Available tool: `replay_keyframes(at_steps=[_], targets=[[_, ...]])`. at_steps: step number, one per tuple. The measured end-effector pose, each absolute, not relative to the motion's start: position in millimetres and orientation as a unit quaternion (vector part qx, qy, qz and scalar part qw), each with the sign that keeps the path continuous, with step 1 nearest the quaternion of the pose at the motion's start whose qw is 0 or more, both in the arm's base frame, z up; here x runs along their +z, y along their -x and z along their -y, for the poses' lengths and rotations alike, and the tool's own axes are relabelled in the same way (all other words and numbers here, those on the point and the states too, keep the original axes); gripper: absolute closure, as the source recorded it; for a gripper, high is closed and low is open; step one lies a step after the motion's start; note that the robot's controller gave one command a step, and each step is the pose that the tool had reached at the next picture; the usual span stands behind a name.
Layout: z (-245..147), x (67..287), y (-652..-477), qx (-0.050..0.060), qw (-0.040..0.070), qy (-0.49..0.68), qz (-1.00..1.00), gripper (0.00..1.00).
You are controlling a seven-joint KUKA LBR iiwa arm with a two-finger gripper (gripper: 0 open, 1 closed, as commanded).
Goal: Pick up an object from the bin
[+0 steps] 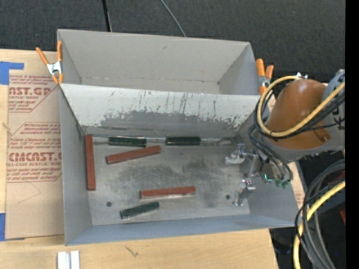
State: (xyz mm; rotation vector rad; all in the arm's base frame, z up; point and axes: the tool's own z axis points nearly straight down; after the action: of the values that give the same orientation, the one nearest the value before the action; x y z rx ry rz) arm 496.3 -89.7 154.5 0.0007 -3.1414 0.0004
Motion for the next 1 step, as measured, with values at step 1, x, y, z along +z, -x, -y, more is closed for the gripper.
replay_keyframes(at_steps=[1], targets=[[31.6,74.0,-493.6,0.000,-0.004,-0.060,0.998,1.00]])
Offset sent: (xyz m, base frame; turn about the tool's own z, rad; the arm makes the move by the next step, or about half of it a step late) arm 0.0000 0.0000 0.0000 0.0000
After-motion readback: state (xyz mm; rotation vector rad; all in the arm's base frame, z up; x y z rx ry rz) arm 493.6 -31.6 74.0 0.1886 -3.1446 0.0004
